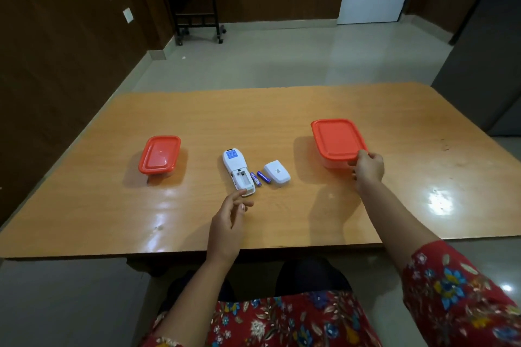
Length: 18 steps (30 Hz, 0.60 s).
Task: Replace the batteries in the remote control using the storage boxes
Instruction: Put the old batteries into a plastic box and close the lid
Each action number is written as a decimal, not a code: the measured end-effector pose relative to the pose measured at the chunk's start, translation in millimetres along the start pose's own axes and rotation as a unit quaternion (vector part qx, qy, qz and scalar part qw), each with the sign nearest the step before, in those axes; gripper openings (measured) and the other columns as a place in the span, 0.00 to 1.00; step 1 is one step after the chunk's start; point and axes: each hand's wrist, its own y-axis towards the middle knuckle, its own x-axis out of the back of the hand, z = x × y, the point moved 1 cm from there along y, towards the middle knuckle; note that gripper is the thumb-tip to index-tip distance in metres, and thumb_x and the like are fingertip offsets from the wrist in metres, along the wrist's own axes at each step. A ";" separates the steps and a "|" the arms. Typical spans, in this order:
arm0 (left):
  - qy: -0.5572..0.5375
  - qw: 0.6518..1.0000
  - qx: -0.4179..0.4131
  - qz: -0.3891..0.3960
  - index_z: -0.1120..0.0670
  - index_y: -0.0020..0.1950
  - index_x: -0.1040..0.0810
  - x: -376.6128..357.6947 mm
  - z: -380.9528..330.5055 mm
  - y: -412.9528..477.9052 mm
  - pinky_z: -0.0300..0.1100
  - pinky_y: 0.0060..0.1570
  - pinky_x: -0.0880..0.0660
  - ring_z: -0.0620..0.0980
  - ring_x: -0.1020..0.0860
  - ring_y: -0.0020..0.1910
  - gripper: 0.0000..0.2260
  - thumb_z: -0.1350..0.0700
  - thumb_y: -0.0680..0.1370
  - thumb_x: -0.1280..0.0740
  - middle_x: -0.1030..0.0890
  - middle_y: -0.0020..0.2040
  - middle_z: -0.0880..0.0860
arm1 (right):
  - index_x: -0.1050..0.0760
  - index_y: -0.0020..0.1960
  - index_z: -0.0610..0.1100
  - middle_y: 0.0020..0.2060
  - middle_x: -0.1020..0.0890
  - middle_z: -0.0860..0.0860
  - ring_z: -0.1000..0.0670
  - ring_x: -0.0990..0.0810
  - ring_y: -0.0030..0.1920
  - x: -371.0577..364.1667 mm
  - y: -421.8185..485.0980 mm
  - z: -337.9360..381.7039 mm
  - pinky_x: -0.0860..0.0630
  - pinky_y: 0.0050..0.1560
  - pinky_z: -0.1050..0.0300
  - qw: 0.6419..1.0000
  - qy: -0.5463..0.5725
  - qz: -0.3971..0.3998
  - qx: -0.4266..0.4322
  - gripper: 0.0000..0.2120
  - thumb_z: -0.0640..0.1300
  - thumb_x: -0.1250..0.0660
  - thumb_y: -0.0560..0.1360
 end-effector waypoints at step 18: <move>0.038 0.980 0.000 0.195 0.45 0.74 0.40 -83.8 -12.8 14.6 0.36 0.65 0.35 0.41 0.33 0.67 0.39 0.59 0.68 0.25 0.31 0.68 0.44 | 0.29 0.68 0.47 0.63 0.25 0.42 0.41 0.28 0.64 60.0 -17.9 11.8 0.30 0.61 0.48 0.873 -0.411 0.114 0.235 0.19 0.49 0.41 0.78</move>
